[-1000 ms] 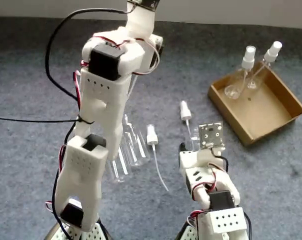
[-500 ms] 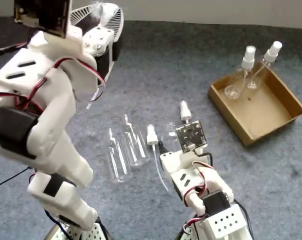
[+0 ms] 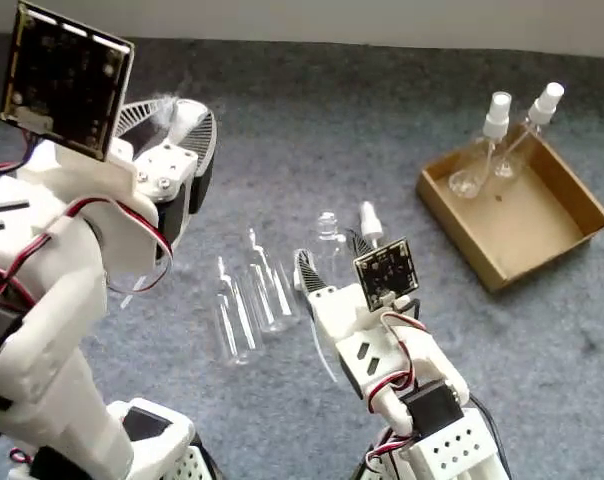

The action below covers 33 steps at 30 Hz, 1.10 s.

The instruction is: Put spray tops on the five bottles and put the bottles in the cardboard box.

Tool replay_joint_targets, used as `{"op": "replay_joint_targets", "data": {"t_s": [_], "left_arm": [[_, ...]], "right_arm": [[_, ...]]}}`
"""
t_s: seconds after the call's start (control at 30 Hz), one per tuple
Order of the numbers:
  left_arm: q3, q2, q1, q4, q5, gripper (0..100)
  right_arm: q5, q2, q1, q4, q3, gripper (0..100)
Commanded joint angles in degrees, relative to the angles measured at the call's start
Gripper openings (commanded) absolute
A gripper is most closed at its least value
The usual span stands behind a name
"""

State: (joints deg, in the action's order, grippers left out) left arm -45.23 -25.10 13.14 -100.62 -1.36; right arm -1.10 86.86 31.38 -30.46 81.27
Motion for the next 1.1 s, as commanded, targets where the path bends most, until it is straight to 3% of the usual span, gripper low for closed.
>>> {"op": "replay_joint_targets", "data": {"t_s": [0.0, 0.23, 0.33, 0.57, 0.7, 0.9, 1.07], "left_arm": [[7.2, -6.0, -0.3, 0.2, -0.5, 2], [18.8, -13.0, -0.2, 0.2, -0.5, 2], [22.7, -15.3, 0.4, 0.2, -0.5, 2], [29.3, -21.7, 12.2, 1.0, -0.4, 2], [36.4, -26.0, 16.1, 8.6, -0.4, 2], [55.2, -35.2, 16.4, 23.7, -0.5, 2], [71.5, -46.0, 16.7, 41.5, -0.5, 2]], "right_arm": [[0.0, 1.0, 0.5, 2.0, -2.2, 14.2], [-0.1, 18.6, -0.8, -1.1, 1.1, 14.2], [-0.2, 18.2, -3.7, -1.7, 3.3, 14.2], [0.3, 18.7, -5.2, -1.9, 4.6, 14.2], [0.3, 18.6, -5.2, -1.7, 7.5, 14.2], [0.0, 18.6, -5.4, -1.7, 11.5, 14.2], [-0.1, 18.6, -5.4, -1.7, 12.4, 14.2]]}}
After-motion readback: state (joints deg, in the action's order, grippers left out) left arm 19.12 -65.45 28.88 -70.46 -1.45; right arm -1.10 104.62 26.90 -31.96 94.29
